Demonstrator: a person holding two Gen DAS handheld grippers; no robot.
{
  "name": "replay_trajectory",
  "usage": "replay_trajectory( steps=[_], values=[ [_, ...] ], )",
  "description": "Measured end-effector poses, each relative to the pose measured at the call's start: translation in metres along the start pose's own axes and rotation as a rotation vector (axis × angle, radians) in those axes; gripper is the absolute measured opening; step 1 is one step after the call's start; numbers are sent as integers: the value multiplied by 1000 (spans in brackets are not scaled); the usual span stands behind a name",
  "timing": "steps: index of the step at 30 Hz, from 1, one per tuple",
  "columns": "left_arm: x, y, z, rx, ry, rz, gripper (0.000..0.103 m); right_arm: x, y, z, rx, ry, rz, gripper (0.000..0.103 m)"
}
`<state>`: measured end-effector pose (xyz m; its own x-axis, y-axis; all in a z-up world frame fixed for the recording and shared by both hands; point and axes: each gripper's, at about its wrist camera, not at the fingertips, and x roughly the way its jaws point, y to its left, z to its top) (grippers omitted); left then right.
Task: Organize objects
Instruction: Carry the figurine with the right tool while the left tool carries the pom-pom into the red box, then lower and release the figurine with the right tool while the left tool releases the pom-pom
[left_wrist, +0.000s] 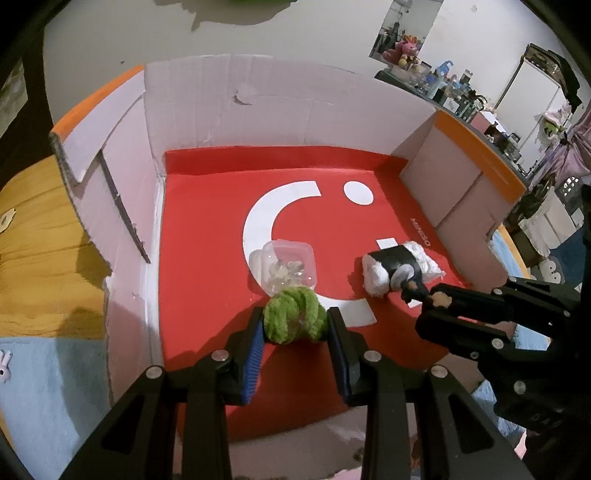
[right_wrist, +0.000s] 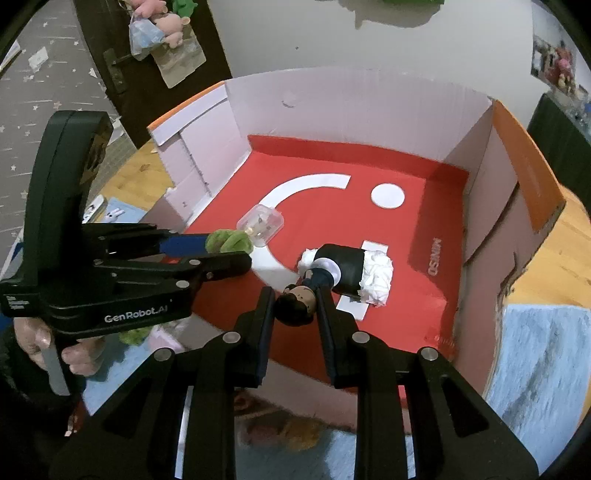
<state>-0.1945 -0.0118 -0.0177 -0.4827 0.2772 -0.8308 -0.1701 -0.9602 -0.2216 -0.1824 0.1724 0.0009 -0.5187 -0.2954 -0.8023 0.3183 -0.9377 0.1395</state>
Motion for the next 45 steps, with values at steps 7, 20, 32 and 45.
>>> replay_trajectory(
  steps=[7, 20, 32, 45],
  values=[
    [6, 2, 9, -15, -20, 5, 34, 15, -3, 6, -13, -14, -58, 22],
    [14, 5, 17, -15, -60, 54, 34, 34, -15, 6, 13, 0, -95, 22],
    [16, 6, 16, -15, -61, 54, 35, 35, -15, 6, 26, -2, -83, 22],
    [17, 6, 18, -8, -61, 59, 39, 35, -15, 6, 36, -7, -73, 23]
  ],
)
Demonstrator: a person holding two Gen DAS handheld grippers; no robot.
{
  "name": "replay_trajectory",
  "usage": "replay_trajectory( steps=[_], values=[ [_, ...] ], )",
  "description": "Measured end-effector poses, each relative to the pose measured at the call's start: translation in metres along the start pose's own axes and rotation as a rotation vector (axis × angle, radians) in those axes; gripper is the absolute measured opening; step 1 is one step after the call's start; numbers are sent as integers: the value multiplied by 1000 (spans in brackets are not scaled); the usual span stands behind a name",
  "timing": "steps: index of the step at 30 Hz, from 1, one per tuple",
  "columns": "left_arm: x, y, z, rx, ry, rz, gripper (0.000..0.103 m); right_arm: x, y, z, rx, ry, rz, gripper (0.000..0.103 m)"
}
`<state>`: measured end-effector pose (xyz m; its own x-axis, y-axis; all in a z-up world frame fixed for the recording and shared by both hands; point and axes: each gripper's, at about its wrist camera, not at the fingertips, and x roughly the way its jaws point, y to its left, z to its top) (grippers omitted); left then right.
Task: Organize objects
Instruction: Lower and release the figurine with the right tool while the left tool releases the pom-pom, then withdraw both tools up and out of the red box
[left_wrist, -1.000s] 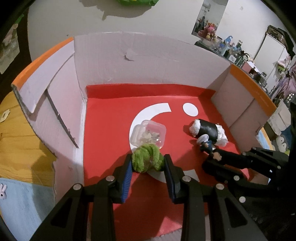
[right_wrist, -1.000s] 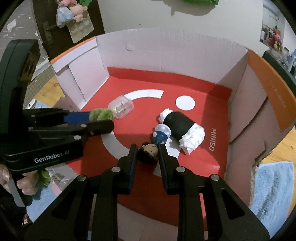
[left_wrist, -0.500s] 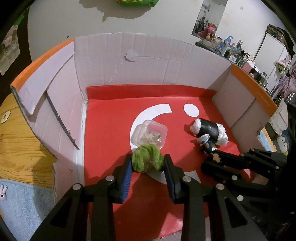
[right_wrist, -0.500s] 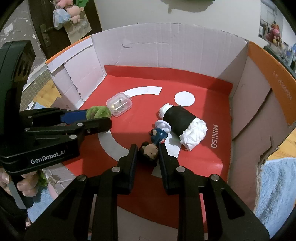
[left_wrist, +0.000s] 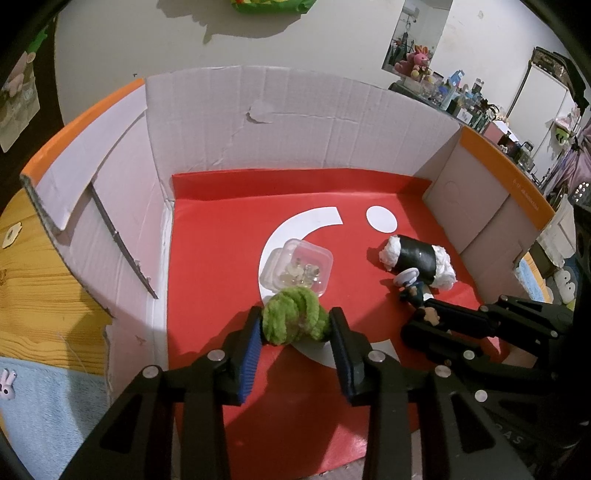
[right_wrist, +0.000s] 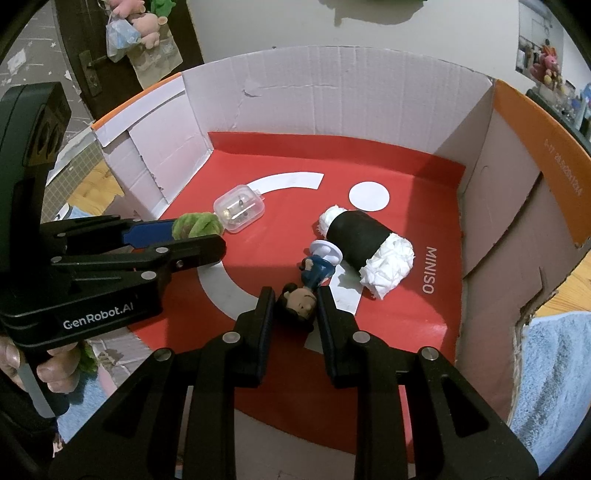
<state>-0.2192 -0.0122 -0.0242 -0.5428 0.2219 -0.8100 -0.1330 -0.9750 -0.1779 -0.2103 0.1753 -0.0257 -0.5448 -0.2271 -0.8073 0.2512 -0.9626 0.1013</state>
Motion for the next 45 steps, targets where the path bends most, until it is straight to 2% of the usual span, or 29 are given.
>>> replay_trajectory(
  steps=[4, 12, 14, 19, 21, 22, 23, 25, 33, 38, 40, 45],
  values=[
    [0, -1, 0, 4, -1, 1, 45, -2, 1, -1, -3, 0, -2, 23],
    [-5, -2, -2, -1, -5, 2, 45, -5, 3, -3, -13, 6, -7, 23],
    [-8, -2, -3, -2, -10, 2, 50, -6, 4, -4, -16, 7, -11, 23],
    [-15, -5, -6, 4, -21, 1, 52, -9, 4, -8, -17, 12, -15, 24],
    [-17, -6, -7, 4, -24, 1, 54, -10, 5, -9, -16, 12, -13, 28],
    [-18, -6, -7, 4, -26, 1, 55, -11, 5, -10, -16, 13, -10, 33],
    [-20, -7, -8, 4, -29, 1, 55, -11, 6, -10, -17, 13, -11, 45],
    [-22, -6, -8, 3, -32, 0, 55, -13, 7, -11, -22, 9, -13, 52],
    [-33, -5, -14, -4, -42, -1, 55, -16, 8, -14, -18, 6, -13, 52],
    [-41, -7, -18, -2, -59, 1, 66, -18, 11, -17, -20, 6, -8, 52],
    [-43, -7, -19, -1, -64, 1, 66, -19, 11, -17, -20, 5, -8, 52],
    [-45, -5, -22, -10, -60, 7, 68, -21, 13, -19, -24, 4, -13, 61]
  ],
)
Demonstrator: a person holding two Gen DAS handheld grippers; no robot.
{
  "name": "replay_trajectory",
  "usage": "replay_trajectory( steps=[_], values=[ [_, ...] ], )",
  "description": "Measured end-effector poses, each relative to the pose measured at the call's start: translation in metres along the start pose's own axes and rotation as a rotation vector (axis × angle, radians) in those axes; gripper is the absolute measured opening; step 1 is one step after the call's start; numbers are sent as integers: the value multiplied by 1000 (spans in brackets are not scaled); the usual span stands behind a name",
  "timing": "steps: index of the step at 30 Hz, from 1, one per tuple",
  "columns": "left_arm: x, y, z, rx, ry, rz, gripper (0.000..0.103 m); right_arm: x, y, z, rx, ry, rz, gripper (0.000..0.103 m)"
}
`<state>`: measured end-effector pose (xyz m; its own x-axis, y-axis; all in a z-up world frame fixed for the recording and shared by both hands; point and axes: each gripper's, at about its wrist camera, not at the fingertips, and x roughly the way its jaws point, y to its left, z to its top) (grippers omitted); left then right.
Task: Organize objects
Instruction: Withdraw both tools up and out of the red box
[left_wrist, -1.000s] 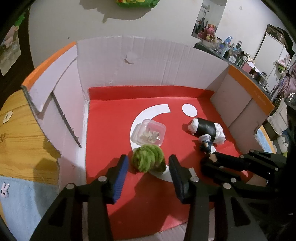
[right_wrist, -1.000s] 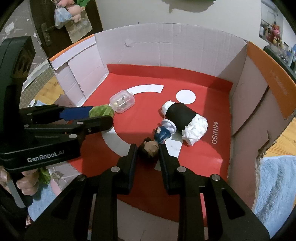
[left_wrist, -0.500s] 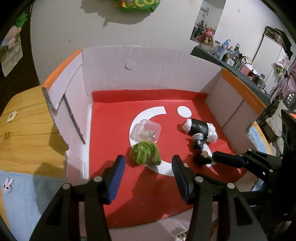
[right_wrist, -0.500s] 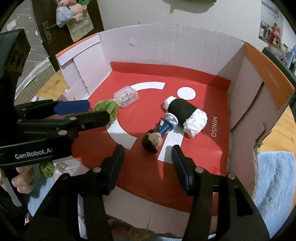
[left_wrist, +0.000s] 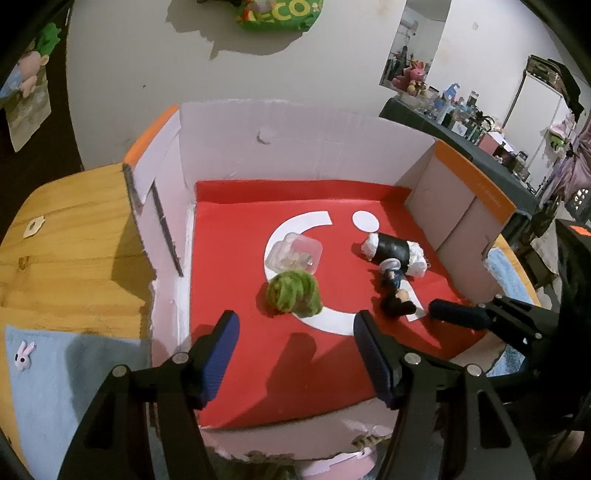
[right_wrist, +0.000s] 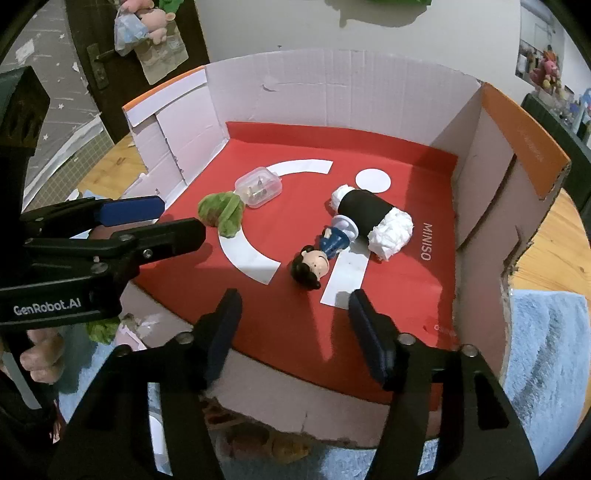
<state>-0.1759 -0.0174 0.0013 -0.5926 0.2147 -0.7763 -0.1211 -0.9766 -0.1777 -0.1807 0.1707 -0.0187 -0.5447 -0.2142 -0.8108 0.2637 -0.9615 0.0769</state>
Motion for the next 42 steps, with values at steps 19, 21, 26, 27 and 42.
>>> replay_trajectory(
  steps=[19, 21, 26, 27, 42],
  values=[
    [-17, -2, -13, -4, -31, -11, 79, -13, 6, -4, -21, -40, -7, 73],
    [-21, -2, -13, -4, -38, -9, 79, -14, 6, -5, -19, -45, -6, 73],
    [-27, -1, -14, -15, -54, -1, 85, -18, 7, -7, -19, -60, -5, 75],
    [-28, 0, -14, -18, -57, -1, 85, -19, 8, -7, -19, -63, -4, 76],
    [-34, 2, -19, -38, -60, 17, 91, -35, 15, -15, -30, -102, -13, 87]
  ],
)
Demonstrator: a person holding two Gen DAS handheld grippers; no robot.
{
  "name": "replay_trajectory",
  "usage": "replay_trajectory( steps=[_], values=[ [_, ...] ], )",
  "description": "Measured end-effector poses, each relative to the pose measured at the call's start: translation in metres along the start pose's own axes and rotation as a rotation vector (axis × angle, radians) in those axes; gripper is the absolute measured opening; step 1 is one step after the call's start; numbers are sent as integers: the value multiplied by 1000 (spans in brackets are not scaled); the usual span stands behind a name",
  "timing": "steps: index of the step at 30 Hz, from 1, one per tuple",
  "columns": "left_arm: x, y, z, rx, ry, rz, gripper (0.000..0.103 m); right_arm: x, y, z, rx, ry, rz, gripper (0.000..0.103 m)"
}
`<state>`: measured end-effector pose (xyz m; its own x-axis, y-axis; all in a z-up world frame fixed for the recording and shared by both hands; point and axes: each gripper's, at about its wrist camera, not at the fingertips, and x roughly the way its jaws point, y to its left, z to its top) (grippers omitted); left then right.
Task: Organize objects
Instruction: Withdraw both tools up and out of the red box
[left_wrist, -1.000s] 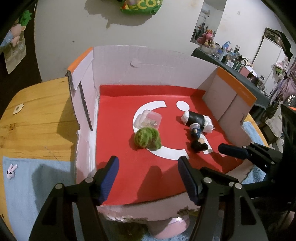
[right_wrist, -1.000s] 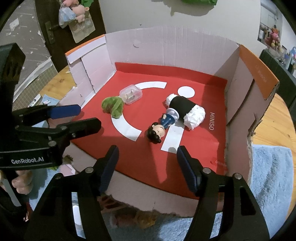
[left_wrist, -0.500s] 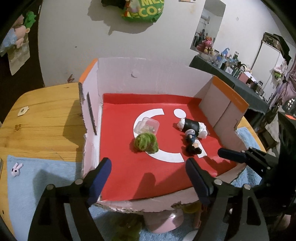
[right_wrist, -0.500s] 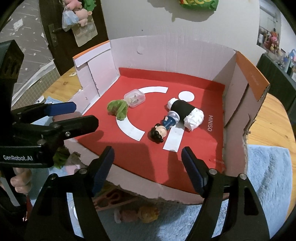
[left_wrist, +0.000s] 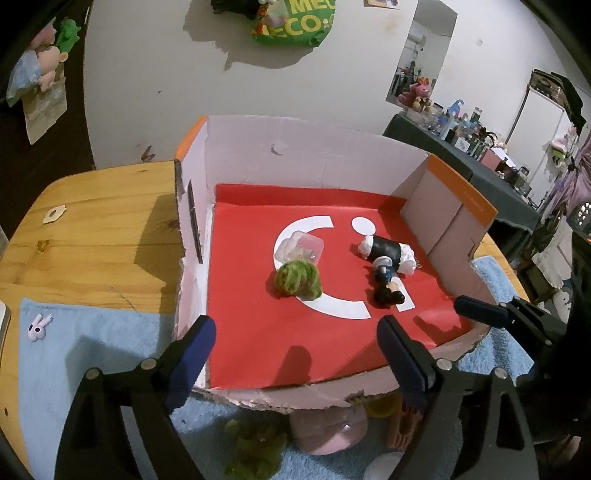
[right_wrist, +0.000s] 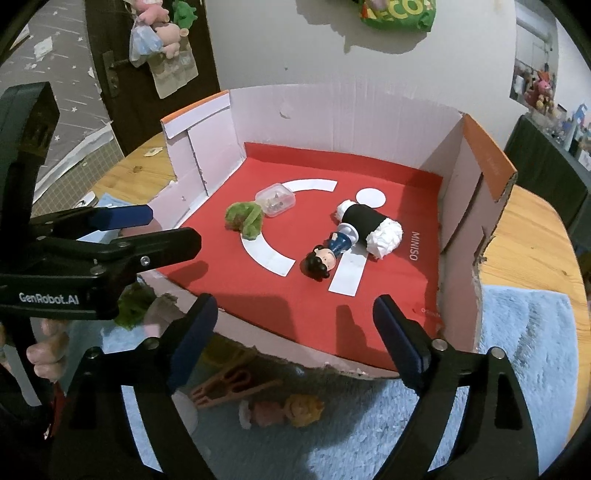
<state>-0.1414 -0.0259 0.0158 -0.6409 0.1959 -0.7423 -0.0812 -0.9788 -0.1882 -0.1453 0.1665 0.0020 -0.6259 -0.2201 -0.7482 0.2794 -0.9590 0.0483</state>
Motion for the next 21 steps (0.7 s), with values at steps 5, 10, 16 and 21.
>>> replay_trajectory(
  steps=[5, 10, 16, 21],
  values=[
    [-4, 2, -1, -5, -6, 9, 91, -8, 5, -3, -8, -13, 10, 90],
    [-7, 1, -4, 0, -13, 21, 91, -17, 11, -7, -18, -30, 4, 92],
    [-10, -1, -6, 9, -18, 26, 92, -28, 14, -13, -15, -52, 11, 92],
    [-14, 1, -10, 7, -24, 31, 95, -36, 19, -17, -23, -66, 17, 97]
  ],
)
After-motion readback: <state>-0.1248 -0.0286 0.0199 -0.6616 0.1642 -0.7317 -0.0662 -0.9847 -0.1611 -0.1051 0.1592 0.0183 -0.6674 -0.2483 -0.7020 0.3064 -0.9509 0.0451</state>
